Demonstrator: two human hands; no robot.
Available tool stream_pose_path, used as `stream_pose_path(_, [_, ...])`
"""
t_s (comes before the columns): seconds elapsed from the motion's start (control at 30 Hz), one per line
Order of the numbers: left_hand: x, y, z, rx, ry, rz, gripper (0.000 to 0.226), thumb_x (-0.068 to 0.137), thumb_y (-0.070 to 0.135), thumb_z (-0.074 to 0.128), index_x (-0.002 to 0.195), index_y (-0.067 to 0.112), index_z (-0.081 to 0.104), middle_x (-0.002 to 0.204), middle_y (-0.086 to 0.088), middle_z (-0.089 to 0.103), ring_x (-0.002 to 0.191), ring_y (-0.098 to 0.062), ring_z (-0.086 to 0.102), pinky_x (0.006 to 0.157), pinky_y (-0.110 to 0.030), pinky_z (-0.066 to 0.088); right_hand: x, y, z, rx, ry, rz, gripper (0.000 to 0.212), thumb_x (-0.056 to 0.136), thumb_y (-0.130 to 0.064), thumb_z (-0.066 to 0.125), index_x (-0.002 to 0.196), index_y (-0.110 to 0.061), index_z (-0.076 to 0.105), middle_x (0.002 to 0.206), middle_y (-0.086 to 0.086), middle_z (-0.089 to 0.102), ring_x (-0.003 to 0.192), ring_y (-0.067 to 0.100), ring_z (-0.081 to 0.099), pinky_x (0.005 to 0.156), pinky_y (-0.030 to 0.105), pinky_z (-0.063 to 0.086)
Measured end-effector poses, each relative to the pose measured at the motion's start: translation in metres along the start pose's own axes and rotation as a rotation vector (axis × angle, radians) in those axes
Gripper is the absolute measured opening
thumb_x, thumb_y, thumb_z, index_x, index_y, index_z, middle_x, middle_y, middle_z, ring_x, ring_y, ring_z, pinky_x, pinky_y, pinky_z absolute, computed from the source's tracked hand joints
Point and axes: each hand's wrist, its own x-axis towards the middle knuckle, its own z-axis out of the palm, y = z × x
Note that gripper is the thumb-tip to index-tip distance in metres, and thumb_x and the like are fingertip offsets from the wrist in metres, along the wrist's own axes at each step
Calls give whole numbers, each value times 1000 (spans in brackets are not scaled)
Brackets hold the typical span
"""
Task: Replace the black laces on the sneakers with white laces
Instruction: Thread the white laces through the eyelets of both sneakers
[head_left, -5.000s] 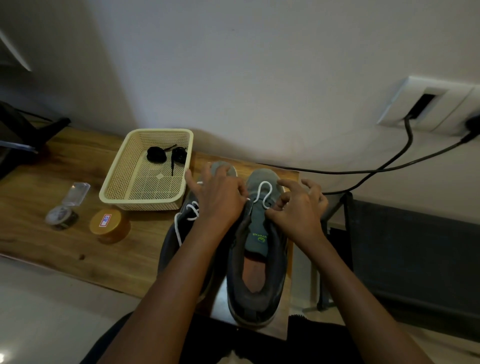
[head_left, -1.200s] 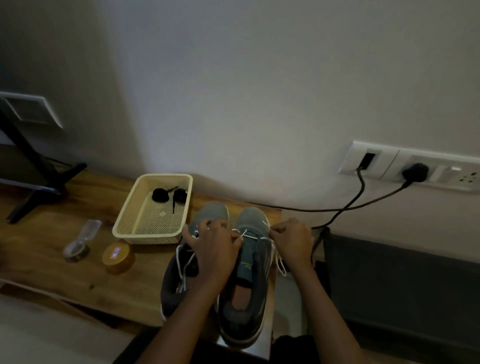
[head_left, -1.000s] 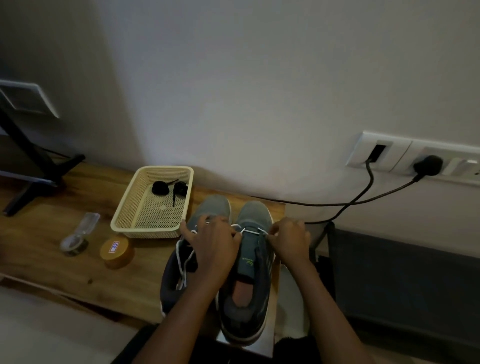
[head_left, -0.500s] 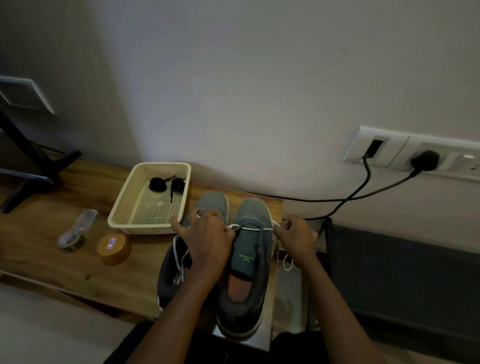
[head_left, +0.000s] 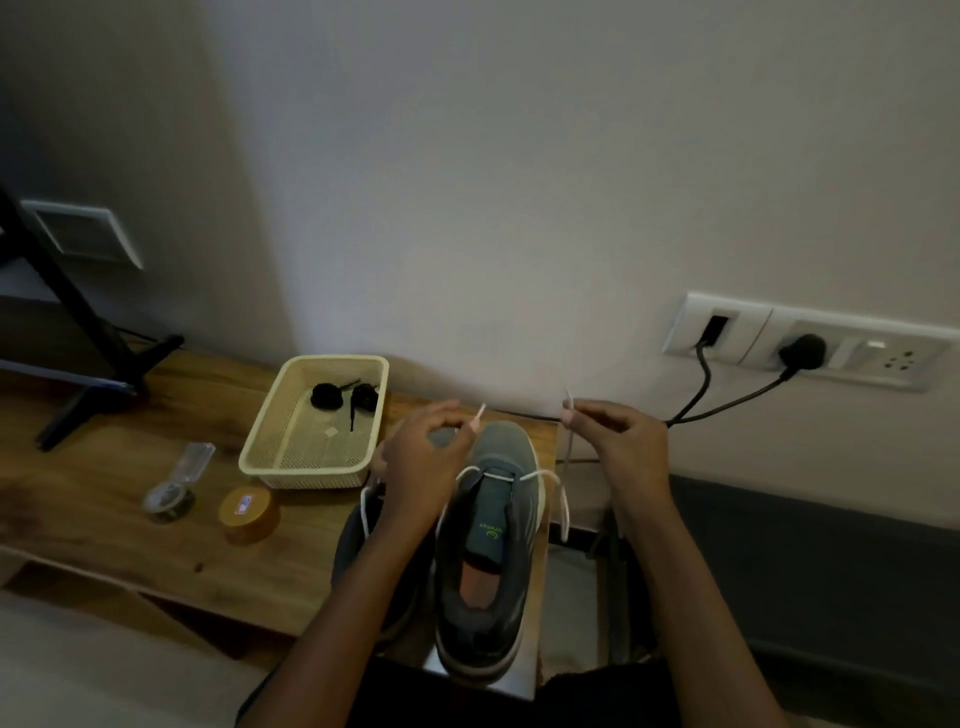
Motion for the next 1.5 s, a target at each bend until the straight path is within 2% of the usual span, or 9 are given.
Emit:
stream_pose_path(0.13, [1, 75, -29, -328, 4, 81, 4, 85, 19, 68, 83, 22, 68, 108, 10, 67, 104, -3, 60, 94, -25, 45, -12, -77, -6, 170, 43, -132, 12, 75, 4, 71, 85, -3, 70, 80, -1, 69, 71, -5, 65, 65, 7, 48])
stream_pose_path(0.33, [-5, 160, -58, -397, 30, 251, 9, 87, 20, 66, 96, 17, 68, 104, 14, 65, 98, 7, 56, 78, 1, 40, -32, -159, -9, 235, 50, -239, 6, 79, -6, 71, 82, -11, 71, 77, -1, 69, 66, -8, 61, 63, 3, 44])
stream_pose_path(0.5, [-10, 185, -62, -389, 47, 259, 8, 88, 18, 65, 96, 17, 67, 106, 9, 63, 103, -3, 56, 85, -9, 42, -39, -193, -8, 225, 94, -246, 6, 75, -6, 75, 79, -5, 70, 77, 0, 68, 66, -7, 61, 60, 0, 42])
stream_pose_path(0.6, [-10, 191, -64, -406, 78, 235, 8, 89, 20, 64, 97, 19, 65, 108, 10, 62, 105, -5, 54, 80, -7, 38, -41, -201, -11, 163, 87, -244, 9, 74, -9, 77, 71, -9, 68, 82, 3, 68, 77, 1, 62, 68, 9, 44])
stream_pose_path(0.77, [-9, 196, -68, -436, 91, 216, 10, 89, 20, 63, 99, 20, 64, 110, 8, 61, 108, -7, 53, 88, -18, 39, -40, -207, -12, 118, 64, -241, 11, 73, -10, 78, 68, -12, 68, 85, 4, 68, 85, 9, 61, 75, 18, 42])
stream_pose_path(1.07, [2, 163, -66, -494, 124, 138, 9, 87, 17, 66, 91, 25, 65, 100, 8, 65, 107, -12, 60, 91, -22, 44, -32, -177, -4, 154, 29, -219, 7, 75, -8, 75, 73, -12, 70, 77, -2, 69, 72, -1, 61, 60, 2, 43])
stream_pose_path(1.27, [18, 97, -46, -487, 223, 6, 8, 86, 15, 67, 86, 23, 67, 97, 6, 68, 105, -14, 61, 89, -23, 47, -7, -108, 7, 109, 49, -168, 8, 76, -7, 74, 72, -12, 69, 73, -3, 68, 61, -9, 60, 58, 1, 43])
stream_pose_path(1.37, [23, 56, -28, -382, 233, -40, 4, 86, 13, 66, 88, 17, 67, 96, 0, 68, 97, -13, 62, 78, -13, 47, 4, -63, 14, 93, 58, -122, 3, 76, -3, 73, 77, -5, 71, 73, 0, 68, 61, -7, 60, 59, 4, 45])
stream_pose_path(1.5, [19, 0, -4, -62, 116, -30, 14, 84, 17, 69, 77, 28, 63, 88, 3, 67, 91, -18, 63, 81, -31, 48, 11, -4, 27, 79, 67, -26, 7, 76, 2, 72, 79, -5, 71, 71, -2, 67, 58, -6, 60, 60, 7, 47])
